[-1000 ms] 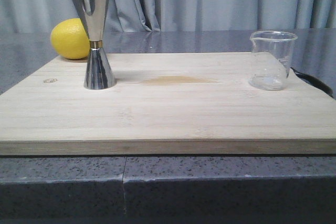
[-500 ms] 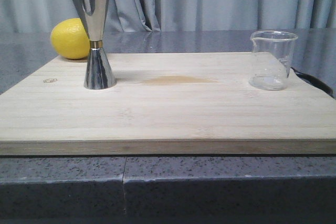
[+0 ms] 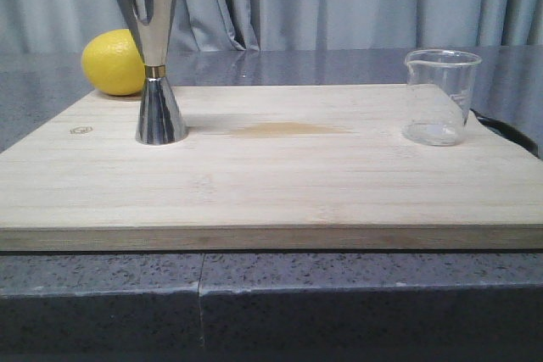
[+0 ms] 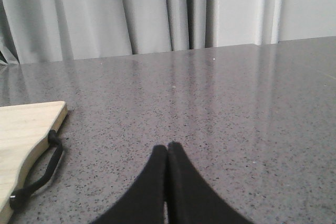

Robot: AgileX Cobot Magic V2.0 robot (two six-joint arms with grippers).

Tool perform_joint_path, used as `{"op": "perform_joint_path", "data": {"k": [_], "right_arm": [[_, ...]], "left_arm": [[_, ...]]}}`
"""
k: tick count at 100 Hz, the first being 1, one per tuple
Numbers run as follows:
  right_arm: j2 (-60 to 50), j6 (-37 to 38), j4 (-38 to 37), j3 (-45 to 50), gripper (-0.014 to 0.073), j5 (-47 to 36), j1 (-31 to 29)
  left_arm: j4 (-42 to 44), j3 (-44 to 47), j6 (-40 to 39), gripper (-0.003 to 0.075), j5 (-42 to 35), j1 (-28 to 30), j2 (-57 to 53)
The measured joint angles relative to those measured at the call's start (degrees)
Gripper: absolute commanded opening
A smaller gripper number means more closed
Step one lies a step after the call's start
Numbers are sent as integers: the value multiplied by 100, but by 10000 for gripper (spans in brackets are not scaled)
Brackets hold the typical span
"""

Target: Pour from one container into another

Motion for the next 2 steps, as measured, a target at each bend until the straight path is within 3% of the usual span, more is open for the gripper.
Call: {"op": "perform_joint_path", "data": {"k": [2], "right_arm": [[0,0,0,0,-73,0,0]], "left_arm": [[0,0,0,-19,0,0,0]]}}
